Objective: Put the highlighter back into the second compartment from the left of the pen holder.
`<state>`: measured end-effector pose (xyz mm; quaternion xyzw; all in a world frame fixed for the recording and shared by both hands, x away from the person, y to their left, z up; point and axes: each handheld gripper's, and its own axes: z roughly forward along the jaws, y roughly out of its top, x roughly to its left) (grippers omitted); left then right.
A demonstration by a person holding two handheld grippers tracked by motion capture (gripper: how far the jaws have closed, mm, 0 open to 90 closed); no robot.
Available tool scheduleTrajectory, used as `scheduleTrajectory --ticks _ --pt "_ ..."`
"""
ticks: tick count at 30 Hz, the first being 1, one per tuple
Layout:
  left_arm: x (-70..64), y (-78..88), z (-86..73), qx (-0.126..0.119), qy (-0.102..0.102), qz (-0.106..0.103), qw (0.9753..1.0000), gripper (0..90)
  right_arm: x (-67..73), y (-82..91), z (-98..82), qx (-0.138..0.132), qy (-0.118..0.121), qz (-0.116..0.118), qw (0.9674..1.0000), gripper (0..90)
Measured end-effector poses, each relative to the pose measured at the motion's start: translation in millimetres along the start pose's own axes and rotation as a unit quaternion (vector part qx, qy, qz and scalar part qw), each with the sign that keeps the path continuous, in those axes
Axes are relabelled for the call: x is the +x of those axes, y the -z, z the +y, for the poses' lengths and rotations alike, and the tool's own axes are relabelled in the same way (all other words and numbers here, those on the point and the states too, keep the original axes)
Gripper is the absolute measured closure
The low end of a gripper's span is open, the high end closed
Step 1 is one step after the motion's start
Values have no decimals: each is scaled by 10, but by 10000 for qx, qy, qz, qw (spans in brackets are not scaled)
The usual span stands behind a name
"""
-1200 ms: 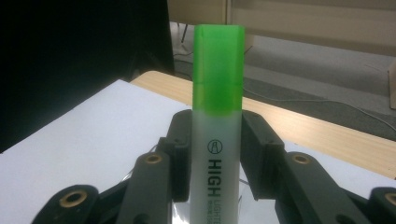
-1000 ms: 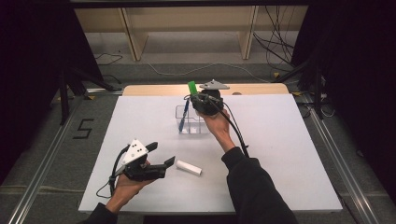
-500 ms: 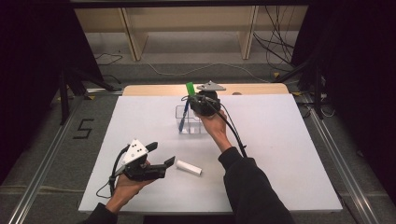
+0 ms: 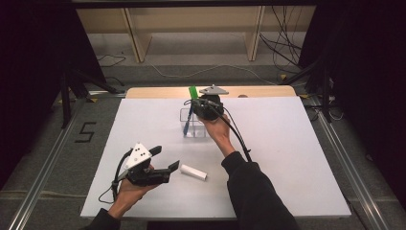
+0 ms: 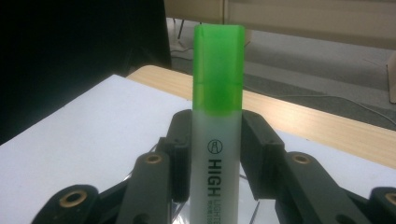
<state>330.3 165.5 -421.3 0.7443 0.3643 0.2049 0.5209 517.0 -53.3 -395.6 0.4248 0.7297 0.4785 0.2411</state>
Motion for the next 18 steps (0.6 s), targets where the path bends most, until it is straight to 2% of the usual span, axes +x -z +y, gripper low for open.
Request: scheduleTrajectory --ticks 18 --pt "-5 -2 2 4 -7 -12 10000 175 47 -70 -63 86 25 12 10000 667"
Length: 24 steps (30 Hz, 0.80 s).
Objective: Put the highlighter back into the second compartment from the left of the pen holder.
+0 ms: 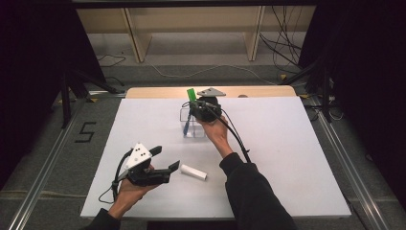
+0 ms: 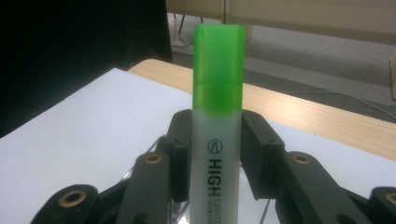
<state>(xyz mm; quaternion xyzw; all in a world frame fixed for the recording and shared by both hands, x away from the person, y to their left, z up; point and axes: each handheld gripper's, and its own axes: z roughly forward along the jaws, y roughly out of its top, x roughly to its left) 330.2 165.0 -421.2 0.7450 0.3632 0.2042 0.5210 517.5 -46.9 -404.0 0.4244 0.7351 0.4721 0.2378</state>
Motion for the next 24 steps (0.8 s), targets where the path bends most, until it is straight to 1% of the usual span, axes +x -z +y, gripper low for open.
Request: scheduleTrajectory --ticks 3,6,10,11,12,13,15,18,21,24 --pt "0 3 1 -2 2 -5 10000 174 12 -17 -16 24 -6 44 10000 666" --pt "3 4 1 0 9 -8 10000 175 19 -30 -30 53 -22 38 10000 660" --pt "5 3 0 9 0 3 10000 174 1 -9 -30 139 -45 74 9999 606" --pt "5 3 0 7 5 4 10000 174 -9 13 -22 160 -36 54 9999 559" --pt "7 4 0 9 2 5 10000 174 -21 34 -13 160 -39 56 9998 493" --pt "5 3 -1 8 6 9 10000 174 -35 60 -5 169 -75 108 9998 448" --pt "3 0 -3 11 -13 14 10000 175 -54 129 0 184 -59 121 9997 406" --pt "0 -3 -2 29 -9 5 10000 174 -78 226 1 217 90 112 9997 342" --pt "0 -4 -4 28 4 22 10000 174 -98 318 7 297 158 254 9991 315" --pt "4 -4 -6 27 -5 31 10000 174 -96 400 19 423 334 408 9977 290"
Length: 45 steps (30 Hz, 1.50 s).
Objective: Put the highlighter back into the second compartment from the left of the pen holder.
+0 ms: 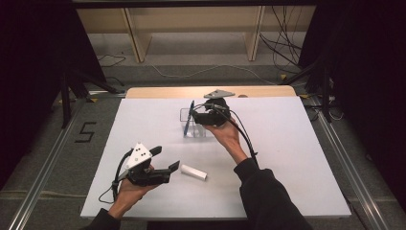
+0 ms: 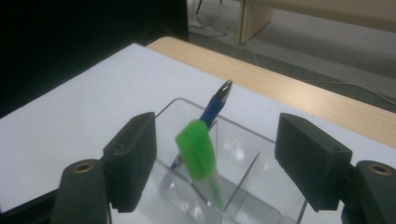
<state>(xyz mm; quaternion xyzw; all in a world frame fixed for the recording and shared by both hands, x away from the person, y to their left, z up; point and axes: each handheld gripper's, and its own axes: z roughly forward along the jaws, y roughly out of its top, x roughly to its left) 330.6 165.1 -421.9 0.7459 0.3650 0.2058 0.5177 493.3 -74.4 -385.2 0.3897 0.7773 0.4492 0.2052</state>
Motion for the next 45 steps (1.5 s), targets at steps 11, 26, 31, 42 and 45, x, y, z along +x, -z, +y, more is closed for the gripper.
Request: scheduleTrajectory --ticks 11,26,31,42,45 --pt "10 7 -2 12 16 4 10000 174 61 141 -21 338 324 332 9984 269" --pt "12 8 -6 -21 59 38 10000 170 180 236 -23 593 585 682 9942 249" --pt "11 7 -6 -19 62 35 10000 165 219 237 -37 671 654 780 9925 246" --pt "13 14 13 -30 61 17 10000 159 283 233 -67 913 850 1026 9869 246" --pt "10 16 13 -50 114 33 9999 159 297 216 -88 1015 881 1092 9849 245"
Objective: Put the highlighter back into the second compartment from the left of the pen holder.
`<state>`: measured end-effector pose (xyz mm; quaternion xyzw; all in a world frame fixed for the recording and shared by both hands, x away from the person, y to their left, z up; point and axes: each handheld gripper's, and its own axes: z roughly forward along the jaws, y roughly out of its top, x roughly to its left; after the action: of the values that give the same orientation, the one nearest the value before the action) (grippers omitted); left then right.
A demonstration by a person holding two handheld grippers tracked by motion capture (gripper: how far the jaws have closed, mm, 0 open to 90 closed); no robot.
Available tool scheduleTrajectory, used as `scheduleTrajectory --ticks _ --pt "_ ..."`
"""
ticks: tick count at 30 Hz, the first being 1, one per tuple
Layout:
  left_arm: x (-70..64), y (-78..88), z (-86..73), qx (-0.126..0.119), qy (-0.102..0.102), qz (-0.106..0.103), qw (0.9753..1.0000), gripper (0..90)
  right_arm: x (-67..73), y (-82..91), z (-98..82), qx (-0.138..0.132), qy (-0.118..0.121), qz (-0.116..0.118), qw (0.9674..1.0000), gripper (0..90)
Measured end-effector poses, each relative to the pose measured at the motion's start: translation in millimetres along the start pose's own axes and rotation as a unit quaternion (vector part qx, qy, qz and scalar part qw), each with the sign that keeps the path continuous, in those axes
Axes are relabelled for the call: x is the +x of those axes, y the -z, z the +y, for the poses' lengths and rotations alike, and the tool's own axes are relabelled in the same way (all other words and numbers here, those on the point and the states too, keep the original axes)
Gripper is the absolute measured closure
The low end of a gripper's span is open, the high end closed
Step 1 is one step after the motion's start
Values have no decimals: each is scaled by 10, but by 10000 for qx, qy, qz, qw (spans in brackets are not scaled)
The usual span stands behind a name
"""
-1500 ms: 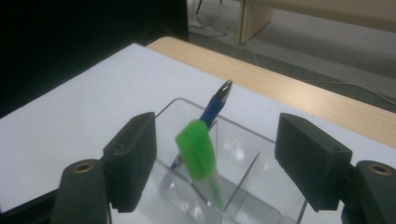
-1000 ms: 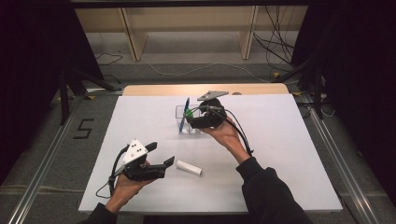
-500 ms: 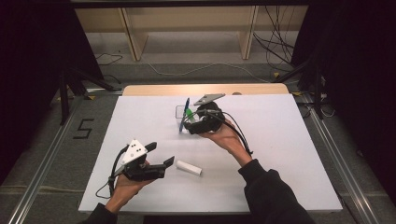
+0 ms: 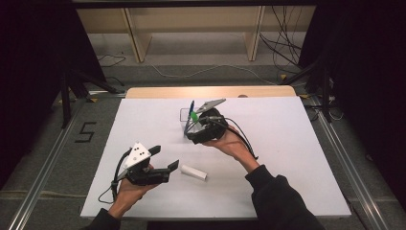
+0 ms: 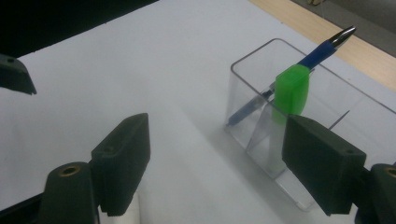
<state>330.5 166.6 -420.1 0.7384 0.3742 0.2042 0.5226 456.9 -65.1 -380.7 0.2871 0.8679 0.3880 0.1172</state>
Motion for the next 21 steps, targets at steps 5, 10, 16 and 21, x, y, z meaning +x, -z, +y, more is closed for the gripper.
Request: scheduleTrajectory --ticks 5,10,16,21 --pt "7 17 -3 4 7 17 10000 158 38 -12 -5 100 82 86 9999 239" --pt "7 22 -5 -16 12 15 10000 157 79 -28 -21 217 137 153 9996 218" --pt "9 39 -6 -18 0 8 10000 157 140 -73 -38 423 229 247 9985 207" --pt "3 43 -7 -43 5 -11 10000 156 190 -129 -71 606 317 346 9971 205"
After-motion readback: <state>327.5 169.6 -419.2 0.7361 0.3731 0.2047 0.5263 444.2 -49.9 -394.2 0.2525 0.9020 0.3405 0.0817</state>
